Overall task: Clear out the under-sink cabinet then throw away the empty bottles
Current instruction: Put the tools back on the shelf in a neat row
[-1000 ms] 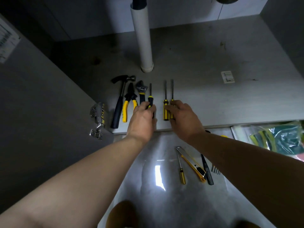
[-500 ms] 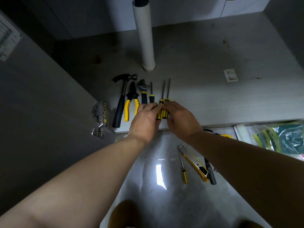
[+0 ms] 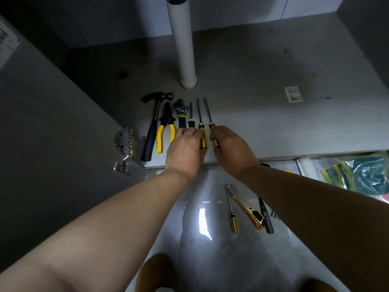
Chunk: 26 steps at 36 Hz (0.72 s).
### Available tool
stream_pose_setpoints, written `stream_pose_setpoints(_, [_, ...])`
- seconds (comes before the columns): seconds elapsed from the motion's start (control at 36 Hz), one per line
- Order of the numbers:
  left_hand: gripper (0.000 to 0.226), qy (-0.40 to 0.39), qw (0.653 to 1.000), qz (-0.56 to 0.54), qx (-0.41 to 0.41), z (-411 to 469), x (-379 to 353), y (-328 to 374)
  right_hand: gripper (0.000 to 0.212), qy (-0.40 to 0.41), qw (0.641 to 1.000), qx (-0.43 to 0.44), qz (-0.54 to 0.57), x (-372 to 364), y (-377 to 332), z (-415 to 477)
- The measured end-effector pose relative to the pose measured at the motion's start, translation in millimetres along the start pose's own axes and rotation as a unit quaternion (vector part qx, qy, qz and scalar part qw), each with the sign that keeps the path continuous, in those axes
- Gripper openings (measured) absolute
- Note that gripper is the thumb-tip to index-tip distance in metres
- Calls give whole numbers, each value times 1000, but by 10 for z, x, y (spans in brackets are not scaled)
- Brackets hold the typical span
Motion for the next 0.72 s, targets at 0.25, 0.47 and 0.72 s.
stream_pose_setpoints(0.25, [44, 52, 988, 110, -95, -96, 183, 111, 27, 48, 997, 50, -32, 180, 168, -188])
stream_pose_setpoints(0.47, [32, -186, 941, 46, -278, -637, -101, 443, 17, -147, 982, 11, -120, 392, 578, -724])
stream_pose_setpoints(0.72, [59, -459, 881, -50, -100, -1381, -760, 476, 49, -252, 939, -118, -204, 73, 740, -1315])
Point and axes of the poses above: each hand's wrist, its own z-axis towards the middle knuckle, its own x-axis out of the back of the hand, y = z × x, the point moved 1 cm from there along z, towards the middle knuckle, and after that the axes turned 14 degrees about y, right-handed, at the moved point
